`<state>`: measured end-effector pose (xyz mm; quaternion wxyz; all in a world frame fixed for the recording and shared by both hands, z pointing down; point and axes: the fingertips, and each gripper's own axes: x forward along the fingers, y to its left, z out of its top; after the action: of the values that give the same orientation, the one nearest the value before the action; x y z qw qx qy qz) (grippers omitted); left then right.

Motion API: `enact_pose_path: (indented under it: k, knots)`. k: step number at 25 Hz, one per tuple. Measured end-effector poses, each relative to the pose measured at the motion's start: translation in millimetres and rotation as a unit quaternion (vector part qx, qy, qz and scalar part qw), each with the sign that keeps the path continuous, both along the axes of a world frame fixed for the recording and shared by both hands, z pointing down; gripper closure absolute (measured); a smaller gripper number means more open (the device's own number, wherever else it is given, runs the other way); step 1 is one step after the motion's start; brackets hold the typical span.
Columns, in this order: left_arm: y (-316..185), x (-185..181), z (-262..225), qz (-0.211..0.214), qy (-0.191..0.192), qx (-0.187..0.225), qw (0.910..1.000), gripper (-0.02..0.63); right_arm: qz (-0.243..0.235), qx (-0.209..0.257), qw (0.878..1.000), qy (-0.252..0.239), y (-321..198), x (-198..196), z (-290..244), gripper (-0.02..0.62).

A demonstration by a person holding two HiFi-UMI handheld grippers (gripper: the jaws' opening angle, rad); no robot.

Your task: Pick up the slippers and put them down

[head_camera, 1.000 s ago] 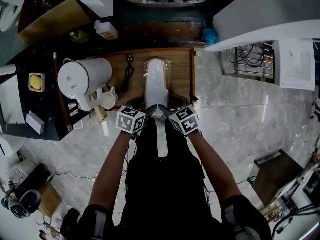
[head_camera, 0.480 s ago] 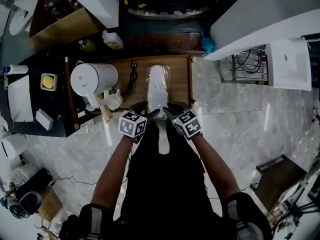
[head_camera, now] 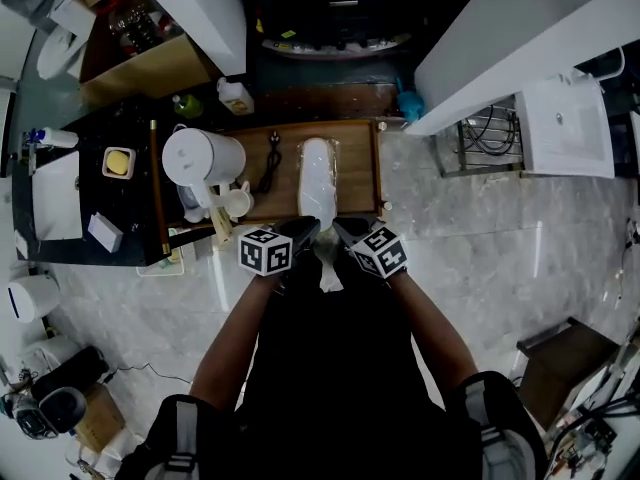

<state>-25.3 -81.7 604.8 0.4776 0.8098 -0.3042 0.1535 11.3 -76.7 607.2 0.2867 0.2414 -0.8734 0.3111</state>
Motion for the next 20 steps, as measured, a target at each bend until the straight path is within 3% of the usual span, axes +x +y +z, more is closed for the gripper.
enact_pose_path:
  k: [4, 10, 20]
  knots:
    - [10.8, 1.7, -14.1, 0.005, 0.003, 0.01, 0.9999, 0.574, 0.001, -0.003, 0.999, -0.034, 11.6, 2.1, -17.0, 0.586]
    - [13.8, 1.8, -37.7, 0.005, 0.024, 0.026, 0.9994, 0.594, 0.005, 0.006, 0.999, -0.046, 12.0, 6.1, -33.6, 0.588]
    - [11.0, 5.1, -70.0, -0.006, 0.038, 0.059, 0.9975, 0.594, -0.042, 0.038, 0.997, -0.054, 13.9, 2.7, -68.1, 0.588]
